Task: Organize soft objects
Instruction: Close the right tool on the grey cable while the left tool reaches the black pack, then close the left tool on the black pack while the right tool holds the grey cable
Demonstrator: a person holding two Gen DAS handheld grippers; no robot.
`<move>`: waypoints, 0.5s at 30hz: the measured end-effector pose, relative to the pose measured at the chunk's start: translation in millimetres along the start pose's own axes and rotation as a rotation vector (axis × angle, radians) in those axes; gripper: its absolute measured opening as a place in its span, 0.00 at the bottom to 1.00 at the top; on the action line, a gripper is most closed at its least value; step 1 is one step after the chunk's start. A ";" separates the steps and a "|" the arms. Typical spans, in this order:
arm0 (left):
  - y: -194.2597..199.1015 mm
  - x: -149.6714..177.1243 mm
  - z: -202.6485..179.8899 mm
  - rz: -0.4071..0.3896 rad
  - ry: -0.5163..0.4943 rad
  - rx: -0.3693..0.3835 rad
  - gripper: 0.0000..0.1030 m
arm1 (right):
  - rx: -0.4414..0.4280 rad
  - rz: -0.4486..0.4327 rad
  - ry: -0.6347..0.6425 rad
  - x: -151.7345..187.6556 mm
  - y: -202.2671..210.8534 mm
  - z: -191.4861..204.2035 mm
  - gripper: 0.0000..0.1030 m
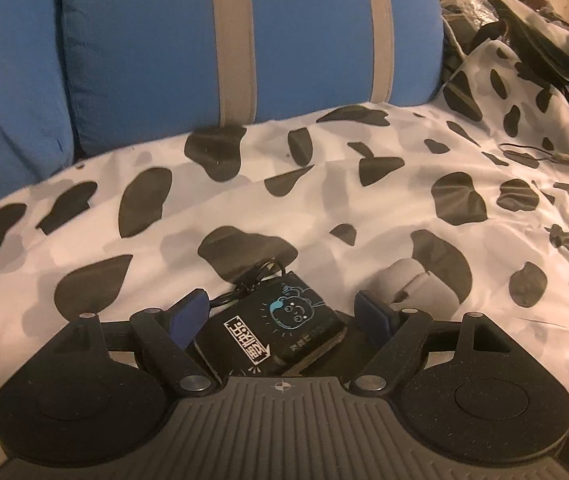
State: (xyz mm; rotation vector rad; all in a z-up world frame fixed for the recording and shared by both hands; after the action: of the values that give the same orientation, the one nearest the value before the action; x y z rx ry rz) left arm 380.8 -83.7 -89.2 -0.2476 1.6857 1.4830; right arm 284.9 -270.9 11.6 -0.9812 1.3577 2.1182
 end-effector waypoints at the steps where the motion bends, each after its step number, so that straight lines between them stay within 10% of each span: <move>1: -2.0 1.0 1.8 0.004 0.001 0.005 0.77 | 0.001 0.000 0.000 0.0 0.0 -0.4 0.06; 15: 1.5 21.4 -14.4 0.087 -0.132 0.088 0.77 | 0.008 0.006 -0.023 2.2 -1.2 -3.6 0.06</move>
State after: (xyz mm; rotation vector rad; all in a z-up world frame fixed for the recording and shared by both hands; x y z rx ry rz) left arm 360.0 -88.0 -104.0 -0.0289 1.6684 1.4513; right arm 285.4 -273.7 8.3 -0.9486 1.3586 2.1204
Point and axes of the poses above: each gripper's, at about its wrist camera, not at the fingertips, and y roughly against the way its jaws point, z to its left, x to its underside, the point moved 7 cm from there along -y, roughly the way its jaws point, and after that the axes turned 8 degrees about -x, right-handed, at the moved point
